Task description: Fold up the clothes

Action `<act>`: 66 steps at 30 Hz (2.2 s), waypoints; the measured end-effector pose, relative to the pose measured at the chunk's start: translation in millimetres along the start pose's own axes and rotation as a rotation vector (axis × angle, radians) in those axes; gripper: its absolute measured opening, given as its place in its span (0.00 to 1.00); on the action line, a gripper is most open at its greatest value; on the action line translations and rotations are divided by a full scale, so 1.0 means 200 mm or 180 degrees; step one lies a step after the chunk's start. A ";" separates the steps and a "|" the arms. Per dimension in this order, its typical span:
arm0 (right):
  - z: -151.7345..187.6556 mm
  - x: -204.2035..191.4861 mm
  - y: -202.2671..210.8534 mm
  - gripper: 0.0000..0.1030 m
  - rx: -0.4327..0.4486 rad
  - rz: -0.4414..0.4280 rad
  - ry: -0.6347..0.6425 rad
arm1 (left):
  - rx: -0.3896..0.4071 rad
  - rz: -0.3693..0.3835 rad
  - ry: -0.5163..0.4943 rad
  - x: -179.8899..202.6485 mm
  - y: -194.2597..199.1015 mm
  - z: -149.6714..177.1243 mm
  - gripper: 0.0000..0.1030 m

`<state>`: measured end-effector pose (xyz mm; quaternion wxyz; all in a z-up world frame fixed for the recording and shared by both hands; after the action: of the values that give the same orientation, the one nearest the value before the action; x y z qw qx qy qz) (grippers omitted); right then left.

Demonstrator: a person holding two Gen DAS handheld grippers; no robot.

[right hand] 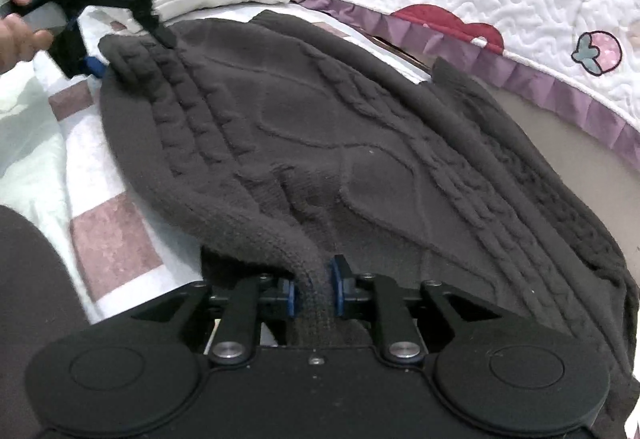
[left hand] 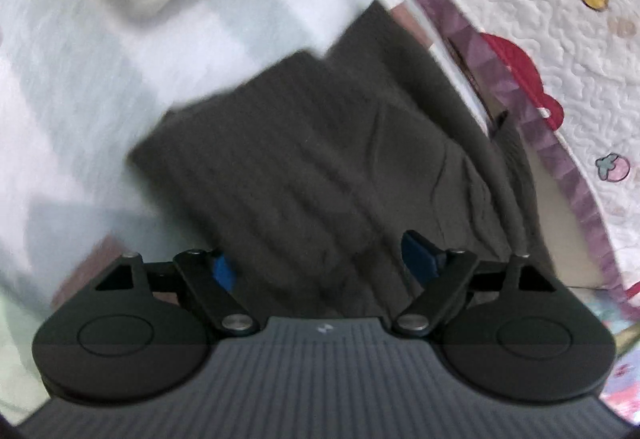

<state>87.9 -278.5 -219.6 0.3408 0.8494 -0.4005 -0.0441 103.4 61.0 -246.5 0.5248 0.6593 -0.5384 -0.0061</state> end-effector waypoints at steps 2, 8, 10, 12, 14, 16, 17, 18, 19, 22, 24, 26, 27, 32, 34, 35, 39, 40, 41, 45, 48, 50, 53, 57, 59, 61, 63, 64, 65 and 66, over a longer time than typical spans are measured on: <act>0.01 0.00 0.00 0.17 0.0007 -0.0094 0.0022 | 0.0108 -0.0050 -0.0246 0.04 -0.02 -0.01 0.83; -0.06 0.13 0.11 0.10 0.0151 -0.0587 -0.0754 | 0.0571 0.0069 -0.0776 0.15 0.09 -0.10 0.11; -0.09 0.16 0.16 0.11 0.0122 -0.0762 -0.1009 | 0.0855 0.0252 -0.0851 0.17 0.27 -0.16 0.11; -0.11 0.16 0.22 0.11 0.0092 -0.0919 -0.1164 | 0.1100 0.0233 -0.1047 0.19 0.46 -0.19 0.11; -0.13 0.15 0.28 0.11 0.0082 -0.1069 -0.1274 | 0.1049 0.0155 -0.1009 0.14 0.58 -0.18 0.11; -0.12 0.09 0.30 0.11 0.0020 -0.1226 -0.1298 | 0.0807 -0.0061 -0.0962 0.05 0.61 -0.14 0.11; -0.10 0.03 0.30 0.11 -0.0081 -0.1284 -0.1172 | 0.0566 -0.0232 -0.1037 0.00 0.56 -0.10 0.12; -0.08 -0.03 0.28 0.11 -0.0207 -0.1331 -0.1007 | 0.0329 -0.0413 -0.1108 -0.05 0.51 -0.06 0.15; -0.05 -0.09 0.25 0.12 -0.0361 -0.1327 -0.0770 | 0.0125 -0.0653 -0.1167 -0.10 0.46 -0.03 0.16; 0.03 -0.24 0.16 0.13 -0.0582 -0.1207 -0.0371 | 0.0043 -0.0891 -0.1195 -0.17 0.46 -0.02 0.18; 0.04 -0.26 0.15 0.15 -0.0581 -0.1198 -0.0412 | 0.0258 -0.0944 -0.1242 -0.15 0.51 -0.06 0.18; 0.03 -0.24 0.16 0.17 -0.0540 -0.1203 -0.0503 | 0.0491 -0.1036 -0.1359 -0.10 0.56 -0.11 0.19; 0.02 -0.24 0.17 0.19 -0.0525 -0.1226 -0.0551 | 0.0579 -0.1090 -0.1424 -0.08 0.57 -0.13 0.19; 0.03 -0.19 0.28 0.51 -0.0511 -0.1536 -0.0768 | 0.0693 -0.0717 -0.1491 0.08 0.51 -0.14 0.40; 0.06 -0.21 0.32 0.52 -0.0472 -0.1519 -0.0633 | 0.0646 -0.0551 -0.1594 0.15 0.43 -0.12 0.42; 0.07 -0.20 0.34 0.52 -0.0422 -0.1505 -0.0656 | 0.0622 -0.0515 -0.1719 0.18 0.37 -0.12 0.42; 0.04 0.02 0.40 0.52 -0.0069 -0.1206 -0.1132 | 0.0548 -0.0418 -0.2156 0.32 0.05 -0.24 0.42; 0.04 0.12 0.40 0.52 0.0006 -0.0975 -0.1219 | 0.0521 -0.0445 -0.2165 0.35 -0.02 -0.30 0.42; 0.04 0.24 0.40 0.52 0.0028 -0.0654 -0.1295 | 0.0546 -0.0385 -0.2134 0.36 -0.08 -0.37 0.42; 0.15 0.77 0.40 0.53 0.0046 0.0677 -0.1622 | 0.0492 -0.0331 -0.2089 0.43 -0.28 -0.45 0.44; 0.26 1.06 0.40 0.53 -0.0002 0.1193 -0.1734 | 0.0470 0.0121 -0.1930 0.55 -0.40 -0.37 0.44; 0.29 1.13 0.38 0.53 -0.0043 0.1247 -0.1750 | 0.0437 0.0428 -0.2059 0.67 -0.48 -0.28 0.44; 0.34 1.23 0.35 0.53 -0.0106 0.1327 -0.1774 | 0.0413 0.0780 -0.2456 0.88 -0.58 -0.14 0.48; 0.40 1.36 0.32 0.53 -0.0190 0.1434 -0.1806 | 0.0435 0.1170 -0.3020 1.13 -0.75 0.02 0.52; 0.42 1.41 0.29 0.53 -0.0217 0.1488 -0.1810 | 0.0499 0.1298 -0.3427 1.23 -0.84 0.10 0.52; 0.44 1.45 0.26 0.53 -0.0225 0.1508 -0.1856 | 0.0528 0.1398 -0.4173 1.31 -0.91 0.23 0.52; 0.46 1.47 0.24 0.53 -0.0237 0.1497 -0.1849 | 0.0741 0.1422 -0.4914 1.35 -0.93 0.33 0.52; 0.46 1.47 0.23 0.53 -0.0240 0.1493 -0.1831 | 0.0849 0.1419 -0.5212 1.37 -0.94 0.38 0.54; 0.47 1.47 0.22 0.53 -0.0236 0.1485 -0.1827 | 0.0761 0.1412 -0.5308 1.38 -0.96 0.40 0.56; 0.47 1.47 0.20 0.53 -0.0224 0.1471 -0.1841 | 0.0665 0.1404 -0.5392 1.40 -0.98 0.41 0.60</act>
<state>227.7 -557.6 -208.9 0.2435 0.6768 -0.6596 -0.2179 311.8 -221.2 -265.0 -0.1245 0.3588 -0.8594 -0.3422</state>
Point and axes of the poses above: each gripper's, at about its wrist camera, not at the fingertips, and y roughly against the way its jaws point, x to its right, z to its underside, the point moved 3 cm from there along -y, roughly the way its jaws point, and after that the axes turned 13 degrees about x, right-handed, at the moved point
